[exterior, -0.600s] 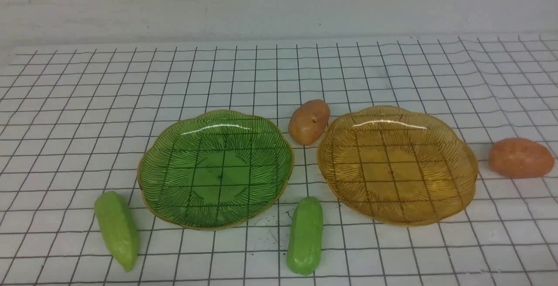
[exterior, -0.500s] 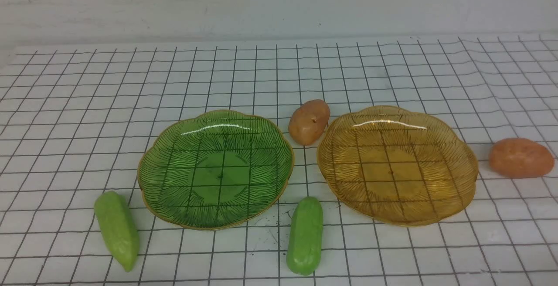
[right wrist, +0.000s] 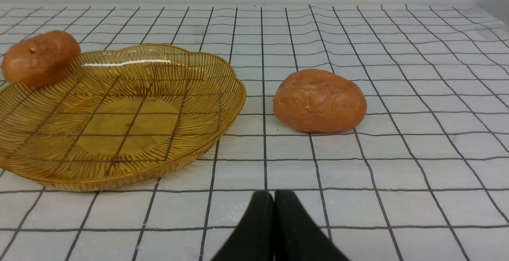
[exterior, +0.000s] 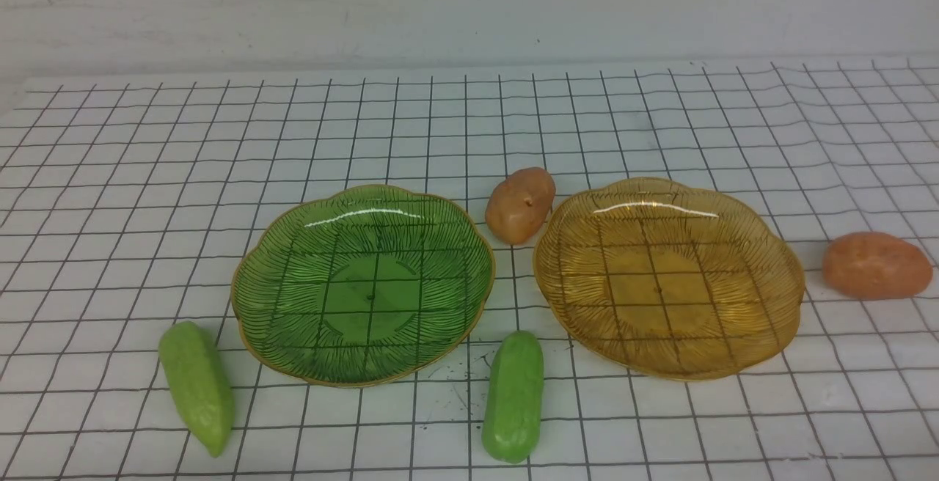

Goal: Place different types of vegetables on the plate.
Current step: 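Put the green cucumber next to the left plate into that plate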

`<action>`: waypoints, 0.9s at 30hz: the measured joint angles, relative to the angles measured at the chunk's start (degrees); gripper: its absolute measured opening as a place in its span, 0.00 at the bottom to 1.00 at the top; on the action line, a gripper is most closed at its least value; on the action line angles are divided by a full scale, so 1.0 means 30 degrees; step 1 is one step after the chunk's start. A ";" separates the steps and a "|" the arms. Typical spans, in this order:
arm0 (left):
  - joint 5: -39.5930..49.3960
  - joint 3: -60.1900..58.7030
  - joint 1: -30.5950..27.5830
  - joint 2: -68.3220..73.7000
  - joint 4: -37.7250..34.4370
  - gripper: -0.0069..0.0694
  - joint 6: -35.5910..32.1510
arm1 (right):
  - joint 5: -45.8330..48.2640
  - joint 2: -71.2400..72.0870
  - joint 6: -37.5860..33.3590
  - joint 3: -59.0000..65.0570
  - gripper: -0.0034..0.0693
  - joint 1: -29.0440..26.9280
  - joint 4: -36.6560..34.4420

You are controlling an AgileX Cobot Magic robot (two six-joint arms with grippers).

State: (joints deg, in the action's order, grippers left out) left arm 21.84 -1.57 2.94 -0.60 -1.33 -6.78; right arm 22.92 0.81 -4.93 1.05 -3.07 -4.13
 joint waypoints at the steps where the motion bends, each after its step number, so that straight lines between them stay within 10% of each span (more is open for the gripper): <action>1: 0.0000 0.0000 0.0000 0.0000 0.0001 0.08 0.0000 | 0.0000 0.0000 0.0000 0.0000 0.03 0.0000 0.0000; 7: -0.0719 -0.0020 0.0000 0.0000 -0.1338 0.08 0.0478 | 0.0000 0.0000 0.0000 0.0000 0.03 0.0000 0.0000; 18: -0.6464 -0.0039 0.0000 0.0000 -1.2230 0.08 0.3933 | 0.0000 0.0000 0.0000 0.0000 0.03 0.0000 0.0000; 27: -1.0625 0.1201 0.0000 0.0000 -1.4146 0.08 0.3820 | -0.0098 0.0000 0.0000 0.0000 0.03 0.0000 0.0216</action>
State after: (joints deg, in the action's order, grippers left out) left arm -10.03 2.04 2.94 -0.60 -43.76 4.69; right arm 22.63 0.81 -4.93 1.05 -3.07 -3.48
